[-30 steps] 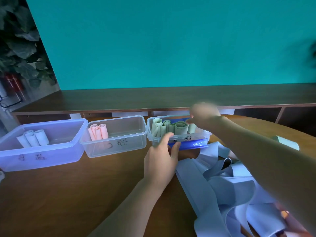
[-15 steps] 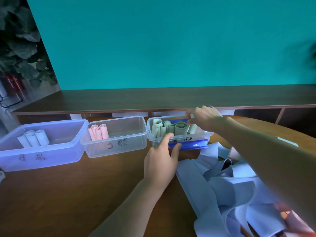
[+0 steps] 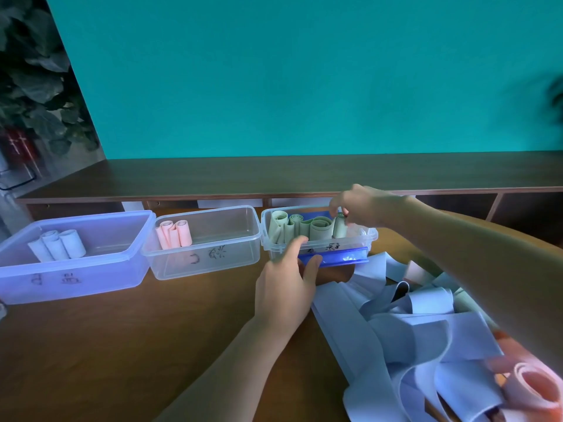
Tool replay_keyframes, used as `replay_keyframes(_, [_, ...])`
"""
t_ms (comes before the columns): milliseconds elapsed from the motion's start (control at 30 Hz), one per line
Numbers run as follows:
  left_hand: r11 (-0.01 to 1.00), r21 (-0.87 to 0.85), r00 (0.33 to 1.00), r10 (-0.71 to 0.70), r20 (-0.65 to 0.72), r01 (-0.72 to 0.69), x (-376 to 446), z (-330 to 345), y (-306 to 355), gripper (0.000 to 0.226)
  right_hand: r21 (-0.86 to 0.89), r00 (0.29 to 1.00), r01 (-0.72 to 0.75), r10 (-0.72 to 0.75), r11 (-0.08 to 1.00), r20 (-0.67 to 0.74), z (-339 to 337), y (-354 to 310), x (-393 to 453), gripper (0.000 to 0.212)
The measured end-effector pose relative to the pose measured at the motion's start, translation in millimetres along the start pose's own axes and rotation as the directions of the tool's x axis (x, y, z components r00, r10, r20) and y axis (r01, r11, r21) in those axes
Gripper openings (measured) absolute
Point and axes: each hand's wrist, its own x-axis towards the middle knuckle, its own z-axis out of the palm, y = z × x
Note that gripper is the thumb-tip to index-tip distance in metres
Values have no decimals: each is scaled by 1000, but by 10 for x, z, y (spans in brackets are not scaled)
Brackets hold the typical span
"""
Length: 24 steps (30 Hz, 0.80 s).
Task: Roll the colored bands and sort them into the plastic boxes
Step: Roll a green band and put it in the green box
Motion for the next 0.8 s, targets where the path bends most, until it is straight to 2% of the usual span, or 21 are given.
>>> replay_keyframes(133, [1000, -10, 1000, -1, 10, 1, -5, -3, 6, 57, -47, 1000, 11, -11, 999, 6, 16, 16, 46, 31])
replay_keyframes(267, [1000, -10, 1000, 6, 14, -6, -10, -10, 6, 63, -117, 1000, -29, 30, 993, 4, 40, -20, 77, 8])
replay_keyframes(367, [1000, -14, 999, 12, 32, -12, -10, -18, 16, 70, -107, 997, -83, 82, 991, -6, 46, -40, 79, 16])
replay_keyframes(533, [1000, -21, 1000, 0, 28, 1, -7, -24, 14, 60, -74, 993, -117, 115, 990, -38, 43, -52, 79, 23])
replay_keyframes(700, [999, -34, 1000, 0, 29, 1, -9, -29, 36, 64, 11, 985, -162, 162, 987, -53, 50, -69, 57, 19])
replay_keyframes(800, [999, -44, 1000, -9, 20, 10, -10, -37, 38, 57, 200, 964, -224, 247, 954, -96, 92, -34, 62, 12])
